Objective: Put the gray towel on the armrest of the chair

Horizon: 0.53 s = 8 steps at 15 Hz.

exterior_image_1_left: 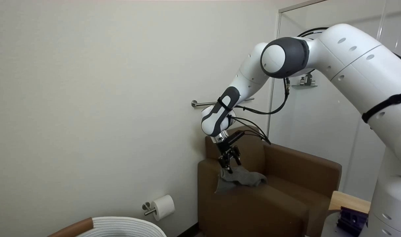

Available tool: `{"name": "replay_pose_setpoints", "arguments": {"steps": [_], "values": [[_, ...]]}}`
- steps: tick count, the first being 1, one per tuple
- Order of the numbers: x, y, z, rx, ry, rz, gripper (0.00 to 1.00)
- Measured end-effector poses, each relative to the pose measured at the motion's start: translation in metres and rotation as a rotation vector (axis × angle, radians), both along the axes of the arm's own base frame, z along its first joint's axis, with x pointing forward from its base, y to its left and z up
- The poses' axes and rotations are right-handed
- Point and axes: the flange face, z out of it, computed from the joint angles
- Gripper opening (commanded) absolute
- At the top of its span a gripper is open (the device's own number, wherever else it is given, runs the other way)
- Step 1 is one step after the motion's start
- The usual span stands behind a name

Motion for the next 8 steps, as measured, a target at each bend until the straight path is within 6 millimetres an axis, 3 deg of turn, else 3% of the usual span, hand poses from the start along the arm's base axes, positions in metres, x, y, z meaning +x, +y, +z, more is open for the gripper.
{"name": "replay_pose_setpoints", "arguments": {"steps": [8], "values": [[0.009, 0.011, 0.013, 0.098, -0.021, 0.041, 1.00]]}}
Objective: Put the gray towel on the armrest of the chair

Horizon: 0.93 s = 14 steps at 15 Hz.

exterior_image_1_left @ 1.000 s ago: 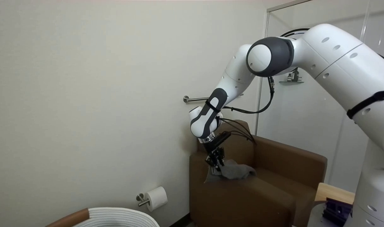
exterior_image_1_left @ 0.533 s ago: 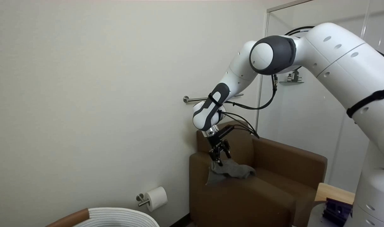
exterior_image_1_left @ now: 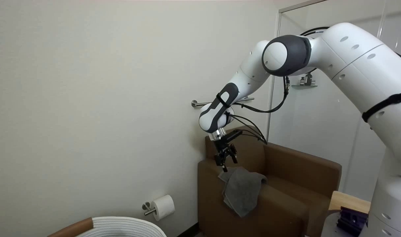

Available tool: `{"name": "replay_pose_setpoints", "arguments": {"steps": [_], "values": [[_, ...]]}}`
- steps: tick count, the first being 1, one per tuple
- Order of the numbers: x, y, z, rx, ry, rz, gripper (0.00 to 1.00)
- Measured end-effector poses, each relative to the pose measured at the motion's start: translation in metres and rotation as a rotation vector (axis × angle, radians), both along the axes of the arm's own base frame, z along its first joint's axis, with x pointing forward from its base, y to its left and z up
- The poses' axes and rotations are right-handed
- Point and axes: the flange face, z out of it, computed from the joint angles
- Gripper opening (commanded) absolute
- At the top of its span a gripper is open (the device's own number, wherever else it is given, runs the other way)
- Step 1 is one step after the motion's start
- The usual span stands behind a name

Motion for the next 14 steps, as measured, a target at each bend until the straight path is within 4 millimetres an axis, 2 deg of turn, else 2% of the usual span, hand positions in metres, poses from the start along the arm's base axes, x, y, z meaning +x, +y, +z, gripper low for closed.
{"name": "replay_pose_setpoints", "arguments": {"steps": [4, 8, 14], "values": [[0.009, 0.002, 0.031, 0.061, -0.058, 0.026, 1.00], [0.012, 0.017, 0.057, 0.077, -0.089, 0.060, 1.00], [-0.008, 0.044, 0.079, 0.074, -0.183, 0.103, 1.00]]}}
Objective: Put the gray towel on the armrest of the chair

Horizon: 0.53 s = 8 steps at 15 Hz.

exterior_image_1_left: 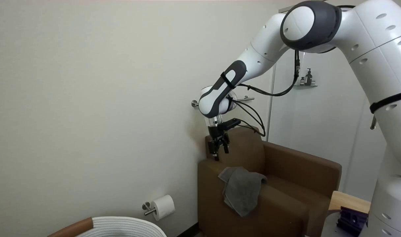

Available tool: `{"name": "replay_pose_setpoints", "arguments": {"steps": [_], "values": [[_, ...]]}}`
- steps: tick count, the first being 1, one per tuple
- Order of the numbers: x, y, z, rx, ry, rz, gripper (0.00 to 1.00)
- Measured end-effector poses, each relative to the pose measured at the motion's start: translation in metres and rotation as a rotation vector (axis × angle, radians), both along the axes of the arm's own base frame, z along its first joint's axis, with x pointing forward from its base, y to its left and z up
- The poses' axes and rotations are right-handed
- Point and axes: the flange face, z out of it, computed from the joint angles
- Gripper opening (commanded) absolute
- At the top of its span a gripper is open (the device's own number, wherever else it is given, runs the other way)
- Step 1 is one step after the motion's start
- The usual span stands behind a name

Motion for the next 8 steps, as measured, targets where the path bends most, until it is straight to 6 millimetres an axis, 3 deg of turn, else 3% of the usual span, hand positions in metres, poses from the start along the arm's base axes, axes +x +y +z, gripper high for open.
{"name": "replay_pose_setpoints", "arguments": {"steps": [4, 8], "values": [[-0.027, 0.004, 0.014, -0.008, -0.129, -0.006, 1.00], [-0.051, -0.005, 0.023, -0.019, -0.143, -0.051, 1.00]]}}
